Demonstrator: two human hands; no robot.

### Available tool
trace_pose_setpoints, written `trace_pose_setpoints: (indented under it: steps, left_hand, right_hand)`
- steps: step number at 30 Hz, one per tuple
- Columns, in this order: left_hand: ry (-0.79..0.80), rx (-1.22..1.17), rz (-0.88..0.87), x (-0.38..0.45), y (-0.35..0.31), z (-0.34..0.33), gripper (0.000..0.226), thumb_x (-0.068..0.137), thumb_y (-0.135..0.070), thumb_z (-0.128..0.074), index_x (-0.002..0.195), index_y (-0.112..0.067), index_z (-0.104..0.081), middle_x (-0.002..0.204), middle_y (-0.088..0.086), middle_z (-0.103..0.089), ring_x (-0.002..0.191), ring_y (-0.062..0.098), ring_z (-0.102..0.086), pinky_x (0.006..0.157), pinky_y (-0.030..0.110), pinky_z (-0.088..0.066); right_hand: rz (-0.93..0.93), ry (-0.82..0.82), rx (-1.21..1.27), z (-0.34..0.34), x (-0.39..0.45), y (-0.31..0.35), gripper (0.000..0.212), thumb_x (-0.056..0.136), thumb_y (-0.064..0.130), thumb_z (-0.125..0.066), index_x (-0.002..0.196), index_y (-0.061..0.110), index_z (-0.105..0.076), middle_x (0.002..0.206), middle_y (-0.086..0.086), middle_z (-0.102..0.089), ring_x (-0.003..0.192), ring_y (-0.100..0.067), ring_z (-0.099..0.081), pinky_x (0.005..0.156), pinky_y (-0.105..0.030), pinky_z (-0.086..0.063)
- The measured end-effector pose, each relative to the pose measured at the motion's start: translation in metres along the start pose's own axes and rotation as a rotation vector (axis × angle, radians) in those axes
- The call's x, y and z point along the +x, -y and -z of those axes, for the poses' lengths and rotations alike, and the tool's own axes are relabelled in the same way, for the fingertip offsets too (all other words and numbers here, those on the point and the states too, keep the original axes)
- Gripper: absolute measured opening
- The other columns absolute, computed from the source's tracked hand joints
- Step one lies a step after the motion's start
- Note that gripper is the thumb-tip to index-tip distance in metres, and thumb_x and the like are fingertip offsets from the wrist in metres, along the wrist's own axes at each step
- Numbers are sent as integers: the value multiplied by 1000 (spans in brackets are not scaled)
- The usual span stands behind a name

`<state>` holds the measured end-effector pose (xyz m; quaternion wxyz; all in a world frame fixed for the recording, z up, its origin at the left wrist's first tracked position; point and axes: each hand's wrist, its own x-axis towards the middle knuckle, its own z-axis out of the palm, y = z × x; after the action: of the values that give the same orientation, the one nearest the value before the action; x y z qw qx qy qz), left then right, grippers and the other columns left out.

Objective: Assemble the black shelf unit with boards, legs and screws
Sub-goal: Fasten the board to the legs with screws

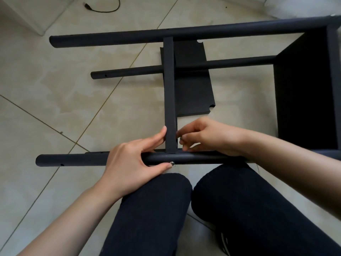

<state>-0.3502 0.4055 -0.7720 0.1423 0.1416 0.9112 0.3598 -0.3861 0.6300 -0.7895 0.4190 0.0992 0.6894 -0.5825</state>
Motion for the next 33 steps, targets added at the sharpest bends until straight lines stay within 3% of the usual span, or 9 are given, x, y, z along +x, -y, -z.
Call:
trace_pose_setpoints:
  steps: [6, 11, 16, 22, 24, 26, 27, 29, 33]
  left_hand:
    - [-31, 32, -43, -1, 3, -2, 80, 63, -67, -65, 140, -52, -44, 113, -19, -74, 107, -1, -68, 86, 33, -59]
    - [-66, 40, -67, -2, 5, -5, 85, 63, -68, -67, 142, -44, -45, 111, -10, -76, 105, 11, -72, 87, 41, -60]
    - [-78, 79, -82, -2, 7, -6, 79, 68, -68, -66, 141, -42, -48, 105, -9, -77, 97, 12, -74, 79, 41, -60]
    - [-111, 175, -167, -1, 13, -9, 73, 77, -64, -64, 141, -31, -54, 80, -3, -69, 70, 20, -66, 59, 43, -56]
    - [-124, 230, -232, 0, 16, -10, 69, 80, -61, -64, 139, -25, -60, 106, 0, -74, 78, 16, -65, 56, 40, -56]
    - [-125, 293, -299, 2, 18, -12, 66, 83, -59, -63, 137, -21, -63, 148, 4, -56, 98, 16, -63, 53, 36, -57]
    - [-126, 314, -323, 3, 19, -12, 65, 84, -58, -62, 137, -20, -64, 157, 6, -44, 108, 18, -62, 51, 36, -56]
    - [-139, 339, -366, 4, 22, -14, 64, 88, -57, -60, 138, -18, -63, 162, 7, -35, 121, 23, -60, 48, 36, -56]
    - [-188, 380, -447, 2, 24, -15, 61, 95, -53, -60, 141, -13, -59, 156, 1, -43, 131, 16, -56, 58, 32, -60]
  right_hand:
    - [-84, 138, 267, 7, 10, -1, 10, 94, 2, -61, 90, 7, -69, 85, -10, -75, 75, -14, -73, 75, -23, -60]
    - [-75, 193, 175, 4, 17, 0, 29, 91, 10, -66, 65, 21, -75, 79, -1, -75, 70, -8, -69, 68, -19, -56]
    - [-56, 217, 139, -1, 18, -1, 27, 92, 6, -65, 68, 16, -70, 68, 2, -71, 57, -4, -64, 57, -15, -51]
    - [-61, 193, 91, -1, 19, -4, 30, 91, 8, -66, 63, 19, -70, 64, 4, -68, 53, -3, -59, 55, -15, -49]
    - [-55, 201, 101, 0, 19, -5, 31, 91, 9, -66, 63, 20, -71, 65, 3, -68, 53, -4, -59, 55, -15, -49]
    - [-54, 224, 117, 0, 19, -6, 34, 91, 9, -65, 60, 21, -72, 66, 4, -68, 54, -4, -60, 55, -16, -50]
    - [-56, 235, 121, 1, 19, -7, 36, 92, 9, -65, 59, 22, -72, 66, 4, -69, 53, -4, -61, 54, -16, -50]
    - [-62, 245, 130, 1, 21, -8, 35, 92, 9, -64, 61, 21, -73, 66, 4, -69, 55, -5, -62, 58, -17, -52]
    - [-80, 249, 143, 1, 22, -7, 17, 95, 11, -61, 79, 11, -69, 75, -2, -65, 63, -7, -60, 67, -19, -52]
